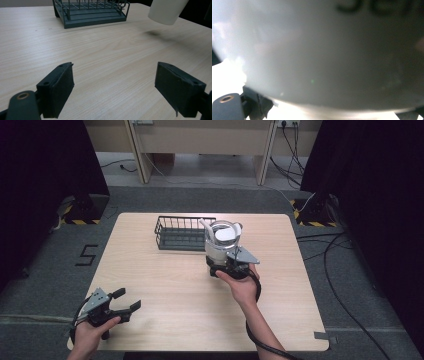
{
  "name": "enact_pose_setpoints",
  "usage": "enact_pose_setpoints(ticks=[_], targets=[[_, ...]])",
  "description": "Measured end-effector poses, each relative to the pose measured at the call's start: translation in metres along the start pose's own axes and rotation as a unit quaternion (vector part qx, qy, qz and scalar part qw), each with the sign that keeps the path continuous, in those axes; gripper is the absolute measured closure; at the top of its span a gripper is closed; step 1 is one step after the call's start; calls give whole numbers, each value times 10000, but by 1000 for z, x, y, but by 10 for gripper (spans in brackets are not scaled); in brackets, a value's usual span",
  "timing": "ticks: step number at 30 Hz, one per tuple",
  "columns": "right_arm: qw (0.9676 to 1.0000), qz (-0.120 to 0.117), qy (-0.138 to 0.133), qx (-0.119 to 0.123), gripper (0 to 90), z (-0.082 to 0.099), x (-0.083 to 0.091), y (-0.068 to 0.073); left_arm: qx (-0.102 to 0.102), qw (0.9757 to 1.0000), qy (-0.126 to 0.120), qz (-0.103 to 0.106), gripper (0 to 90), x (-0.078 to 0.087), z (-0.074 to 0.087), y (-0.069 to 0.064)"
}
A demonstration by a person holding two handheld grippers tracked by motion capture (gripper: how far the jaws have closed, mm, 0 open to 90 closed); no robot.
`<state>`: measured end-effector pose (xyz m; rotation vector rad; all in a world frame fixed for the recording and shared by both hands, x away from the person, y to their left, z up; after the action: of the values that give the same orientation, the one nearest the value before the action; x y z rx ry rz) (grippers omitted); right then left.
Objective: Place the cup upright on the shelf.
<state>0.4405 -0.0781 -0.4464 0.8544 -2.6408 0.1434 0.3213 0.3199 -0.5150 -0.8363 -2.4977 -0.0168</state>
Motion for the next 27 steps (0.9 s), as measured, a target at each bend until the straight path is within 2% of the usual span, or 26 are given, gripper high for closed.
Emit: enact_pose_setpoints(ticks=[27], targets=[[10000,-27,22,-25,108,-27,-16,-2,1,10000,-5,14,148,1,0,0]])
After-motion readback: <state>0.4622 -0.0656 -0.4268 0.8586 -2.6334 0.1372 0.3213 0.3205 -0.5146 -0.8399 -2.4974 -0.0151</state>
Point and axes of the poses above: each handheld gripper's, and its own axes: x roughly backward along the jaws, z roughly out of its underside, y roughly to its left, the point moved 1 cm from there along -x, roughly forward along the jaws, and after that the axes turned 8 degrees about y, right-handed, at the moved point
